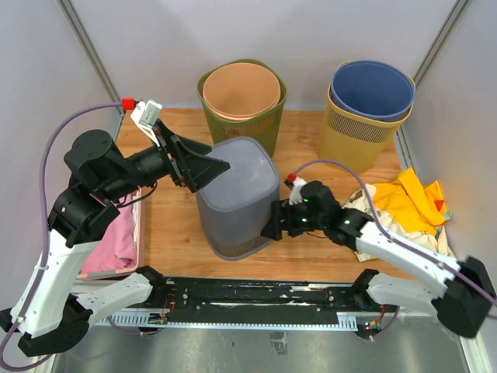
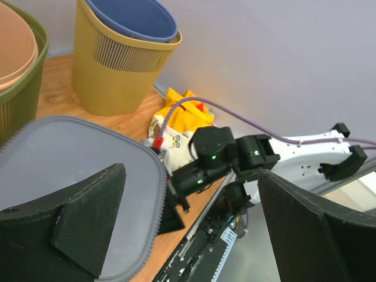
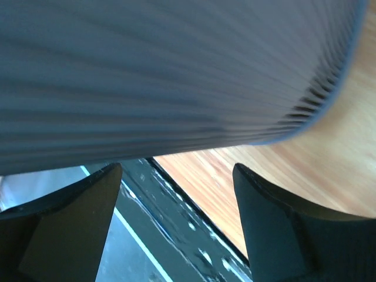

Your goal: Turn the large container upside down

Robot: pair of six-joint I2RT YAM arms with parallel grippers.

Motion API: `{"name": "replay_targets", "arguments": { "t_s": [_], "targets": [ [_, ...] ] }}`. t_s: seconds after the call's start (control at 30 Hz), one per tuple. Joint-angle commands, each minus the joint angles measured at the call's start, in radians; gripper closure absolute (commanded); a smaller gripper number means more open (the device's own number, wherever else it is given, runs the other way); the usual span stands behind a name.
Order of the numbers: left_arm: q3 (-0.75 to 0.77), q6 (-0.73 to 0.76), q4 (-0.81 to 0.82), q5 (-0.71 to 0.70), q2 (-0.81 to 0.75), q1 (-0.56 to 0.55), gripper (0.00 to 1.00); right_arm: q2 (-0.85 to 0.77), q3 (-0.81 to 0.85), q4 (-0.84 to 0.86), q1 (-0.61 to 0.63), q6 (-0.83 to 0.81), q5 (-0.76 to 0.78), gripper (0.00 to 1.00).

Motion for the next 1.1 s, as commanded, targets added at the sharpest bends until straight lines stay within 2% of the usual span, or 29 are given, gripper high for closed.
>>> {"name": "replay_targets", "arguments": {
  "t_s": [0.0,0.13,0.2,0.33,0.5,0.6,0.7,0.83,0.97,1.07],
  "targets": [
    [-0.024,0.008,-0.021,-0.022,-0.003,-0.001,0.01,0.231,0.148,0.366,0.1,0.044,0.136,0.21],
    [-0.035,0.015,-0.065,-0.063,-0.009,-0.001,0.01,0.506,0.424,0.375,0.101,0.024,0.225,0.21],
    [-0.072,0.014,-0.06,-0.073,-0.027,-0.003,0.01,0.593,0.524,0.359,0.101,0.023,0.242,0.21],
    [-0.138,0.026,-0.059,-0.088,-0.053,-0.001,0.01,0.629,0.566,0.332,0.095,0.025,0.192,0.21],
    [-0.279,0.066,-0.01,-0.08,-0.076,-0.003,0.01,0.438,0.333,0.307,0.08,-0.036,0.251,0.19],
    [-0.366,0.079,0.037,-0.107,-0.057,-0.002,0.01,0.268,0.178,0.246,0.068,-0.08,0.384,0.18],
    [-0.444,0.086,0.09,-0.201,-0.01,-0.002,0.01,0.08,0.077,0.164,0.064,-0.147,0.539,0.17],
    [-0.462,0.088,0.11,-0.323,0.112,0.03,0.01,-0.099,0.101,0.033,0.057,-0.272,0.718,0.15],
    [-0.45,0.087,0.146,-0.308,0.21,0.129,0.01,-0.14,0.2,-0.021,0.052,-0.384,0.876,0.14],
    [-0.427,0.066,0.183,-0.267,0.272,0.256,0.01,-0.128,0.257,-0.026,0.051,-0.441,0.923,0.14]
  ]
}}
